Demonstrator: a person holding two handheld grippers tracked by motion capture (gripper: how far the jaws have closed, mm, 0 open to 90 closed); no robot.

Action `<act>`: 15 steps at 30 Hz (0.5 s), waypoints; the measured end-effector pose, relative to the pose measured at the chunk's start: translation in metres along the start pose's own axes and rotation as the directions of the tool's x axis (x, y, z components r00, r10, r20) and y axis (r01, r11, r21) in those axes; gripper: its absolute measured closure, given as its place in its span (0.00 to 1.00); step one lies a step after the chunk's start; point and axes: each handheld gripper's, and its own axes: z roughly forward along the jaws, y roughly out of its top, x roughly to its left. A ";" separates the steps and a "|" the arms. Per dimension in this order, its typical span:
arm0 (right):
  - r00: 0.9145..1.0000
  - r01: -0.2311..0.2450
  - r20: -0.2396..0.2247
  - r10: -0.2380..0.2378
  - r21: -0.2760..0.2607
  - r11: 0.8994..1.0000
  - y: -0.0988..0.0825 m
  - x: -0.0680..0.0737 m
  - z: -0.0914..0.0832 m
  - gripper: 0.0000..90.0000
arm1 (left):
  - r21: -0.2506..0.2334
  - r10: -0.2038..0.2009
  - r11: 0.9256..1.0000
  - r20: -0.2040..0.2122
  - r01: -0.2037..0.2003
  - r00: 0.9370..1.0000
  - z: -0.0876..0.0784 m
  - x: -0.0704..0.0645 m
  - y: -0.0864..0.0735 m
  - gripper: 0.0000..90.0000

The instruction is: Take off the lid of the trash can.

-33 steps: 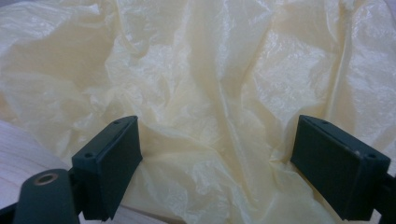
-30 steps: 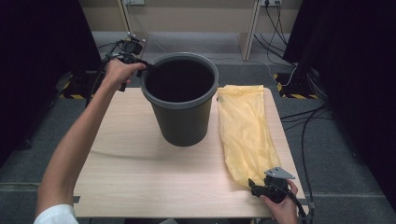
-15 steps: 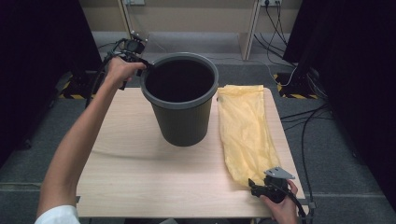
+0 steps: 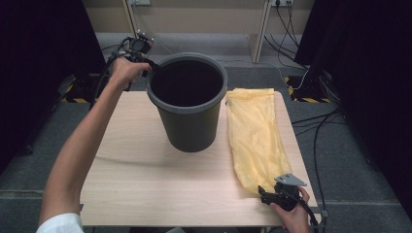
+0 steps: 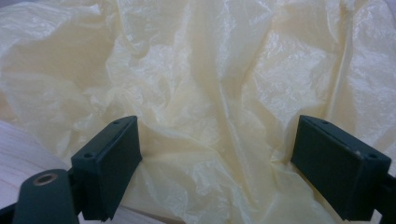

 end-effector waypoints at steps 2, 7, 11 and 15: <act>1.000 0.002 0.001 -0.002 -0.001 1.000 0.000 0.000 0.000 0.18 | -0.018 -0.004 1.000 0.001 0.004 1.000 -0.005 -0.001 0.004 0.86; 1.000 0.001 0.001 -0.001 -0.002 1.000 0.000 0.000 0.000 0.18 | -0.048 -0.011 0.999 0.009 0.012 1.000 -0.014 -0.003 0.012 0.87; 1.000 0.002 0.000 -0.002 -0.004 1.000 0.000 0.000 0.000 0.18 | -0.081 -0.030 0.996 0.057 0.035 0.998 -0.020 0.002 0.013 0.87; 1.000 0.002 0.000 -0.002 -0.004 1.000 0.000 0.000 0.000 0.18 | -0.098 -0.042 0.994 0.062 0.048 0.997 -0.028 0.008 0.012 0.87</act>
